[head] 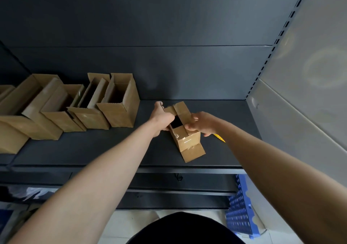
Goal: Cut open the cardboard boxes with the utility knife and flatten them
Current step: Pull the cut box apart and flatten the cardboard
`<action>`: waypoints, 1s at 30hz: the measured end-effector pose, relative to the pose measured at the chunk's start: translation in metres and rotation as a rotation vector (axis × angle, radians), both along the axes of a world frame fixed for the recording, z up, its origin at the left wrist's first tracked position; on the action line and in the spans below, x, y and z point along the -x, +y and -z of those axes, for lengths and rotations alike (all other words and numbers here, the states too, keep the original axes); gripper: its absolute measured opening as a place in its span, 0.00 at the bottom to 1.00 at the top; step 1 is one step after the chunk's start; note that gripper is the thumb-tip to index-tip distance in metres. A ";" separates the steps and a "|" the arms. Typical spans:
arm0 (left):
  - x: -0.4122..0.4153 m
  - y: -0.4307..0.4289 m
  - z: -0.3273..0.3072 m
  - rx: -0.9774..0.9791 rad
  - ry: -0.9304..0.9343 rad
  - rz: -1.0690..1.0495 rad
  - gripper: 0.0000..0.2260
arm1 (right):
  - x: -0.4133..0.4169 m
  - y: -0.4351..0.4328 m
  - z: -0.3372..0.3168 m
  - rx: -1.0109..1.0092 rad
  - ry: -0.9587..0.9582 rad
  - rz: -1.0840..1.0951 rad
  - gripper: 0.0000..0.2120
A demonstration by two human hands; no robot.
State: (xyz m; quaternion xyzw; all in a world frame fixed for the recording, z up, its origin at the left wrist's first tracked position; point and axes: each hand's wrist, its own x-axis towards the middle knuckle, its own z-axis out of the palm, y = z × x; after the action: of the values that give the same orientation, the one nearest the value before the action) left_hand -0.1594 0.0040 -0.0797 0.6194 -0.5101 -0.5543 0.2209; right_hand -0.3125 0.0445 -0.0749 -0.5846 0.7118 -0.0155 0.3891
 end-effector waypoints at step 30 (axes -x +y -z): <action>0.018 0.009 -0.005 0.286 -0.246 0.316 0.33 | -0.021 -0.013 -0.016 0.203 0.461 -0.064 0.08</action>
State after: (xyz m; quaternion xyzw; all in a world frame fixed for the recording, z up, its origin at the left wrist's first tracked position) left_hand -0.1775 0.0134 -0.0748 0.5574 -0.6969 -0.4245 0.1529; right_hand -0.2919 0.0320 -0.0585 -0.6309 0.7577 0.0590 0.1561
